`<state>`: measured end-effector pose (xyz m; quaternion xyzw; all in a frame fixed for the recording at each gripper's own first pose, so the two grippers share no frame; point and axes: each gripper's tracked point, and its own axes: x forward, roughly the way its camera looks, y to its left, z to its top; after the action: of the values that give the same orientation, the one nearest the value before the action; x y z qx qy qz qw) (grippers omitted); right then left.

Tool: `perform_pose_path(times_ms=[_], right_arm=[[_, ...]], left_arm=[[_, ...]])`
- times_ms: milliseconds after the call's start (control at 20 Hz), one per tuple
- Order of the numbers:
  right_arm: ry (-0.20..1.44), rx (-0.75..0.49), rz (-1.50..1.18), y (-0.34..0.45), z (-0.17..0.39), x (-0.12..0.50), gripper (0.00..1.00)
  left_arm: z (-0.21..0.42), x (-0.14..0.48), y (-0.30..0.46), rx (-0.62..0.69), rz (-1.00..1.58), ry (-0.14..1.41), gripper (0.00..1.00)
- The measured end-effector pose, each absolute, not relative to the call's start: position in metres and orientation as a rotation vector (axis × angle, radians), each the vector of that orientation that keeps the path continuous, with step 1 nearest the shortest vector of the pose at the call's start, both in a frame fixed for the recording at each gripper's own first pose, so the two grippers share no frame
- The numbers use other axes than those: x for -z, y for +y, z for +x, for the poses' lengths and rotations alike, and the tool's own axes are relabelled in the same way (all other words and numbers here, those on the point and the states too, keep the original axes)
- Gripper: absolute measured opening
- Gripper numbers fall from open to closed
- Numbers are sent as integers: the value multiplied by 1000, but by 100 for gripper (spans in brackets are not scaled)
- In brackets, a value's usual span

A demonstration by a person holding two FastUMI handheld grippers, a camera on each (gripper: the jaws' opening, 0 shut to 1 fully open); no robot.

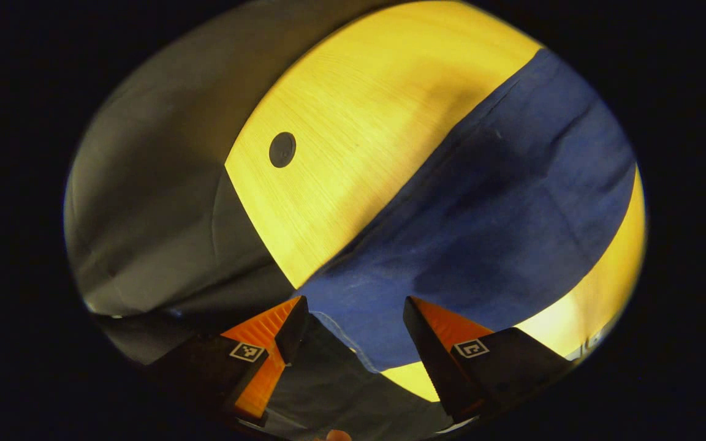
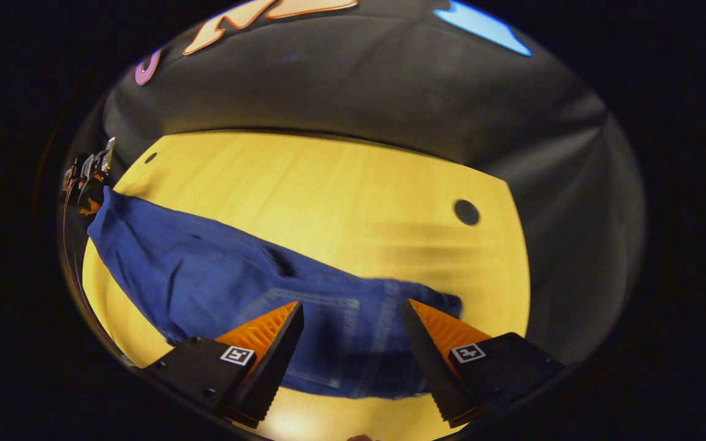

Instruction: Grasp the waist and the cuffs of the jeans and fold them to make the two legs overlap; first hold the waist and fold one-third of the jeans toward the cuffs, then hold the cuffs and fold the remaining one-third in the same direction to finish folding.

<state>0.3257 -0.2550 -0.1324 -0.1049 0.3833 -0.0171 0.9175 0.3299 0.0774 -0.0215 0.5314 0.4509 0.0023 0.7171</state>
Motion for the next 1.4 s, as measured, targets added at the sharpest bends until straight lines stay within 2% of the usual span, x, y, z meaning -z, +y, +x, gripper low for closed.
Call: perform_pose_path(times_ms=[50, 350, 750, 850, 900, 950, 1000, 1050, 1100, 1150, 1200, 1300, 1350, 1400], right_arm=[[808, 52, -197, -267, 315, 136, 100], [863, 102, -115, -314, 281, 161, 100], [902, 38, 9, -313, 280, 182, 98], [910, 24, 28, -311, 281, 188, 92], [914, 17, 38, -310, 281, 191, 95], [905, 17, 37, -309, 280, 186, 95], [914, 6, 37, -308, 281, 191, 92], [905, 5, 28, -307, 281, 189, 83], [915, 5, 28, -308, 280, 192, 86], [912, 10, 44, -306, 281, 190, 80], [928, -2, 72, -300, 281, 192, 77], [936, 6, 80, -298, 283, 194, 51], [936, -3, 70, -297, 280, 193, 50], [940, -6, 62, -296, 281, 194, 44]], left_arm=[[331, 26, 82, -3, 1157, 986, 96], [308, 34, 70, -18, 1145, 892, 96], [260, 60, 26, -34, 768, 683, 96], [245, 62, 22, -64, 698, 641, 95], [239, 63, 19, -72, 665, 619, 96], [239, 66, 20, -73, 636, 603, 96], [239, 71, 22, -76, 613, 592, 96], [244, 73, 26, -86, 594, 580, 96], [247, 74, 28, -105, 574, 578, 96], [248, 78, 29, -123, 547, 580, 95], [250, 82, 31, -132, 512, 590, 95], [249, 87, 36, -128, 453, 602, 96], [246, 87, 37, -131, 435, 607, 96], [248, 88, 39, -134, 424, 603, 96]])
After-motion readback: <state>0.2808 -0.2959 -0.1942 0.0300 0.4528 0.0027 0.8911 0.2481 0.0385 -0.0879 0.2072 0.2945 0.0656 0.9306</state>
